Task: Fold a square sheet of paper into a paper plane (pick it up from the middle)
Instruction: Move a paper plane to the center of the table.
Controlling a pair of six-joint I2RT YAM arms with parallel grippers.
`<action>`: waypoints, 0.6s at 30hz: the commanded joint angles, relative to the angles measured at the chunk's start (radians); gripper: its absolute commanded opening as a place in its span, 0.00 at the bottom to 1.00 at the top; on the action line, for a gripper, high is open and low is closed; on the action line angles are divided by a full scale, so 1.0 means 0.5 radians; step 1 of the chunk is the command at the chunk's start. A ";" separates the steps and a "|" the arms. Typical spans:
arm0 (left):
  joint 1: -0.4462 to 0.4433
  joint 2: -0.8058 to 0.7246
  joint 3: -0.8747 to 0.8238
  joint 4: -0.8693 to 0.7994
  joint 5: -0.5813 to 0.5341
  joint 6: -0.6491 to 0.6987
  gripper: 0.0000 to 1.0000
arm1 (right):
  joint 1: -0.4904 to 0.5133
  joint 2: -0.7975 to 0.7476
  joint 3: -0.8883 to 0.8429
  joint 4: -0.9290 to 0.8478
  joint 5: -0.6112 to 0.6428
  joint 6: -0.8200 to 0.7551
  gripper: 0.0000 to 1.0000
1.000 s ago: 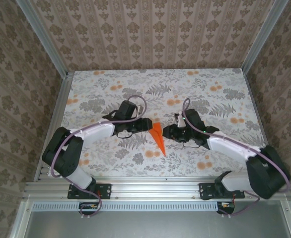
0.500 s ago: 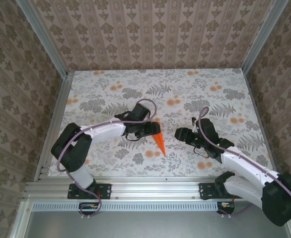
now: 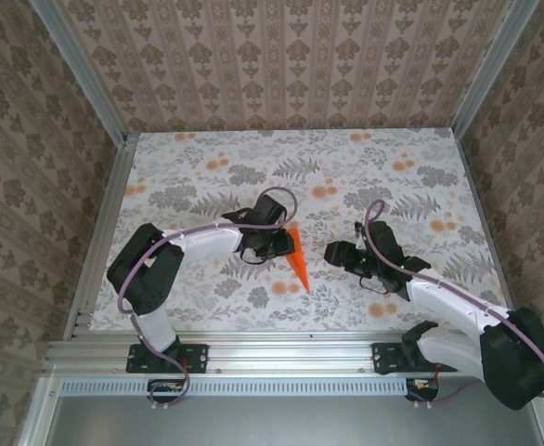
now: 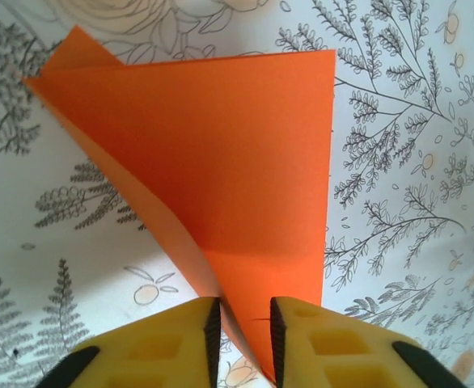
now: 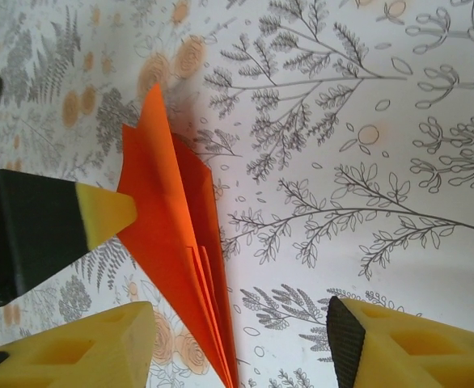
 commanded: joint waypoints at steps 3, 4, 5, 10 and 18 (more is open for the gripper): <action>0.056 -0.196 -0.184 0.216 0.113 0.032 0.02 | -0.011 0.205 0.148 -0.005 -0.230 0.032 0.57; 0.068 -0.214 -0.215 0.258 0.140 0.039 0.00 | -0.011 0.243 0.164 -0.005 -0.261 0.036 0.57; 0.082 -0.231 -0.241 0.298 0.175 0.058 0.00 | -0.011 0.284 0.188 -0.003 -0.293 0.039 0.56; 0.109 -0.288 -0.295 0.478 0.326 0.175 0.00 | -0.009 0.324 0.252 -0.057 -0.294 0.044 0.54; 0.112 -0.241 -0.242 0.652 0.430 0.175 0.00 | -0.020 0.088 0.234 -0.260 -0.034 -0.024 0.54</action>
